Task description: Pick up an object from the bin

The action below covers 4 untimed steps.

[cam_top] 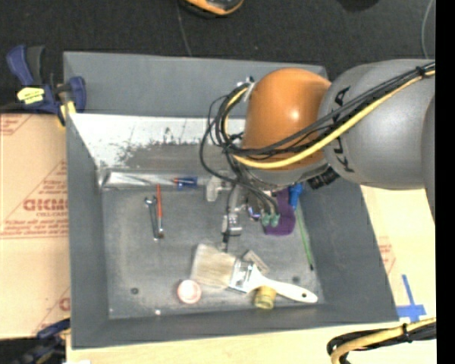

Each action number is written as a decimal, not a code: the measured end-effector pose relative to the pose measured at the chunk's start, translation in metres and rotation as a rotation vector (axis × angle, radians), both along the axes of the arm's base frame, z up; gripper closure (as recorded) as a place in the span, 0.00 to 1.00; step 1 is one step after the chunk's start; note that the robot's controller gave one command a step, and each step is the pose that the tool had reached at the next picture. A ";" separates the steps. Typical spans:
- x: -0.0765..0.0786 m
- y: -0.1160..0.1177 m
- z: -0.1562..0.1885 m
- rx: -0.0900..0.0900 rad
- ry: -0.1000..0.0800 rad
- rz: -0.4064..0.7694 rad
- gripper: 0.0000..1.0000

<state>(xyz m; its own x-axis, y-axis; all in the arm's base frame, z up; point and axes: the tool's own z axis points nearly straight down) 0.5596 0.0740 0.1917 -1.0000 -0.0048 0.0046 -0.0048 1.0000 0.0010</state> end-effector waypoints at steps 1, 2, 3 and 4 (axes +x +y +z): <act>0.002 0.000 0.004 0.001 -0.007 -0.002 0.00; -0.032 -0.021 -0.079 0.002 -0.010 -0.033 0.00; -0.043 -0.027 -0.094 0.002 -0.009 -0.039 0.00; -0.046 -0.028 -0.087 0.001 -0.007 -0.116 0.00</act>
Offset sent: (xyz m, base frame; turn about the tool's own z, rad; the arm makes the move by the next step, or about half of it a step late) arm -0.0495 -0.0322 -0.1217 0.0459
